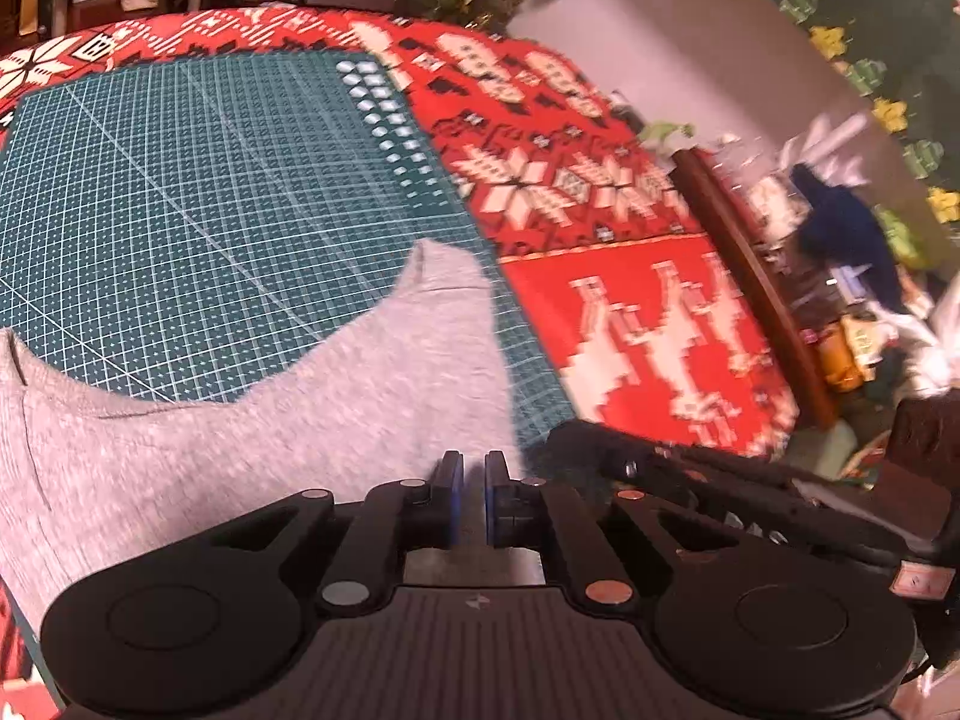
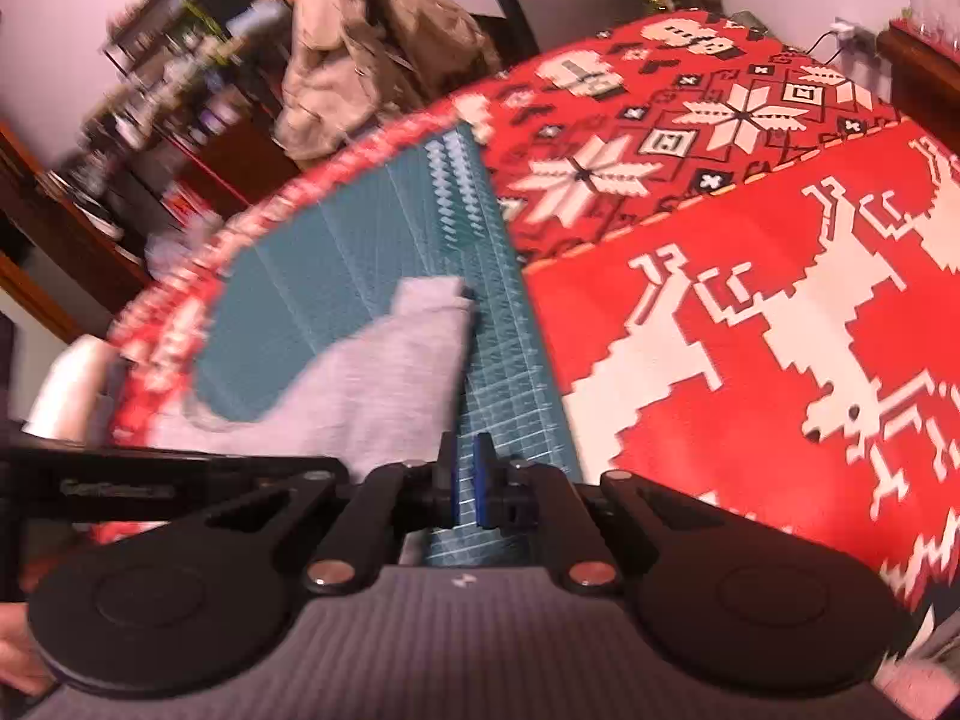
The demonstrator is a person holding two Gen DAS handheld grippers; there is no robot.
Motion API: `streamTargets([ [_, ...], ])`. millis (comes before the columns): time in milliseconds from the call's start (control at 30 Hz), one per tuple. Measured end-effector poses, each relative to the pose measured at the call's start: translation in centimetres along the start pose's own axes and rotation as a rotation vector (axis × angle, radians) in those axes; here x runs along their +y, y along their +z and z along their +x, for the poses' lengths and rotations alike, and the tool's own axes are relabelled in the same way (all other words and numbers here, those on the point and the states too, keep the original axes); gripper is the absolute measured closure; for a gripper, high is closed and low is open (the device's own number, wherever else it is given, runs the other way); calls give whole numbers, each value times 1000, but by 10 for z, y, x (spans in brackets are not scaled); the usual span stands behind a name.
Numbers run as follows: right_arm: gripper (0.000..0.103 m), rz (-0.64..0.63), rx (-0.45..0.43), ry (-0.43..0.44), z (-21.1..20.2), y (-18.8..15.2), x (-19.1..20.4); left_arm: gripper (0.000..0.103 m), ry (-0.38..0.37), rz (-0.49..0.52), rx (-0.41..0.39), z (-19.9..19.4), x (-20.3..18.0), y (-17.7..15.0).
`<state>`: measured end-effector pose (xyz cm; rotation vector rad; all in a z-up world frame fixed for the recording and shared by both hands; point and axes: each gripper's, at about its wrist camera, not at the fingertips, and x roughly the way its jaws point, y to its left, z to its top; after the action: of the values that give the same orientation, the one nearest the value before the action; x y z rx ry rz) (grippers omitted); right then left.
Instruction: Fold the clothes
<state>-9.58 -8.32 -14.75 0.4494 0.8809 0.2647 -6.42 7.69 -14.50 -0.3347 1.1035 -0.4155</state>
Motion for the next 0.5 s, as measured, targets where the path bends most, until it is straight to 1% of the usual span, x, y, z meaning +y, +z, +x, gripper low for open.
streamTargets([
  [67,94,-3,-8,45,-11,-7,6,98,6,17,-1,-2,-4,-5],
  [133,94,0,17,74,-13,-17,10,99,7,14,25,3,-5,-11],
  [233,95,1,62,42,0,-31,14,99,11,4,46,10,0,-21],
  [267,97,-6,73,22,3,-34,14,99,1,-6,41,10,3,-25],
  [300,103,-11,75,4,5,-35,14,99,-2,-16,33,9,4,-27],
  [367,102,-21,70,-27,4,-35,13,99,-5,-32,31,6,6,-30],
  [400,98,-19,69,-46,3,-36,12,99,-9,-41,32,4,6,-30],
  [433,98,-7,67,-56,1,-36,10,99,-16,-47,30,1,5,-31],
  [500,98,43,47,-17,-6,-34,4,99,-25,-51,17,-4,4,-31],
])
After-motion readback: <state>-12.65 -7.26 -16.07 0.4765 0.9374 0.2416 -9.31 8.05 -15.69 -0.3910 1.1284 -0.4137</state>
